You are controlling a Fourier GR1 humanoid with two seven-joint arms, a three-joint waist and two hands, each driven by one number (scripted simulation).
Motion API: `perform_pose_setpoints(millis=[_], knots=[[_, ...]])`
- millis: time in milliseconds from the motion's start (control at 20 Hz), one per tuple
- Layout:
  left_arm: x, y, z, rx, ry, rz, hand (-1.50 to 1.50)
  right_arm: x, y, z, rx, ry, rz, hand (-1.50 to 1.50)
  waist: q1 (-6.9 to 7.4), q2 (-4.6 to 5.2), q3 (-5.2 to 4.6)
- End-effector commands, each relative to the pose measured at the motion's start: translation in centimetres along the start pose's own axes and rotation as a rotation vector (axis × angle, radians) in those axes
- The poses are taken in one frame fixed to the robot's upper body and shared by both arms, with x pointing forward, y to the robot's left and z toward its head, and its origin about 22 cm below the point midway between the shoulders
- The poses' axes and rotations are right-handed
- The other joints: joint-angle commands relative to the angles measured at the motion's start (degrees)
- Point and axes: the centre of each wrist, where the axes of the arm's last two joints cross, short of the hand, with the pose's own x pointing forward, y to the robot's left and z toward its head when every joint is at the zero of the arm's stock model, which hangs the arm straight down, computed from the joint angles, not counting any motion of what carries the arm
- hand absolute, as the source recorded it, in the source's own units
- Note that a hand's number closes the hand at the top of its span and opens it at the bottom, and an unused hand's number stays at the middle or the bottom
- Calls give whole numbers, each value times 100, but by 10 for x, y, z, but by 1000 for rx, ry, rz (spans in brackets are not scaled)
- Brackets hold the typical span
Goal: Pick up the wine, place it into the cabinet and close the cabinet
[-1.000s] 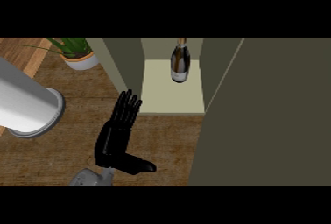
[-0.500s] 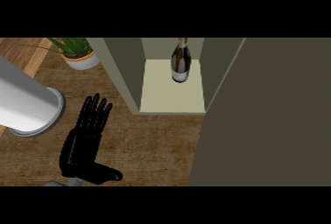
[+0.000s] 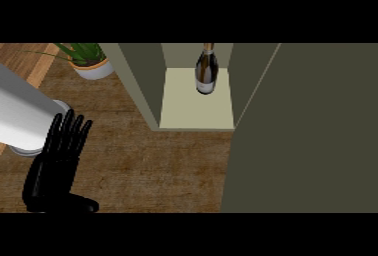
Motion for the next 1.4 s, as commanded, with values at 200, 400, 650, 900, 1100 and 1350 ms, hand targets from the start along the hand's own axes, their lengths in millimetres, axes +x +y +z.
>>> perform_pose_setpoints(millis=[200,400,650,900,1100,1350], knots=[[35,43,2,-2,-25,-30,-150,48,9,-3,36,-125,-127,150,44,29,-7],[34,51,12,-5,-8,-32,-150,44,15,-7,64,-113,-156,150,85,25,-16],[34,46,0,-25,-14,-24,-150,43,14,-14,92,-143,-180,150,157,56,-27],[44,58,-1,-31,-13,-26,-150,36,9,-29,88,-174,-168,150,330,109,-33],[51,58,-7,-43,-17,-28,-150,33,8,-39,104,-147,-149,150,408,94,-37],[57,62,-13,-65,-6,-18,-150,27,5,-68,96,-155,-122,150,528,113,-41]])
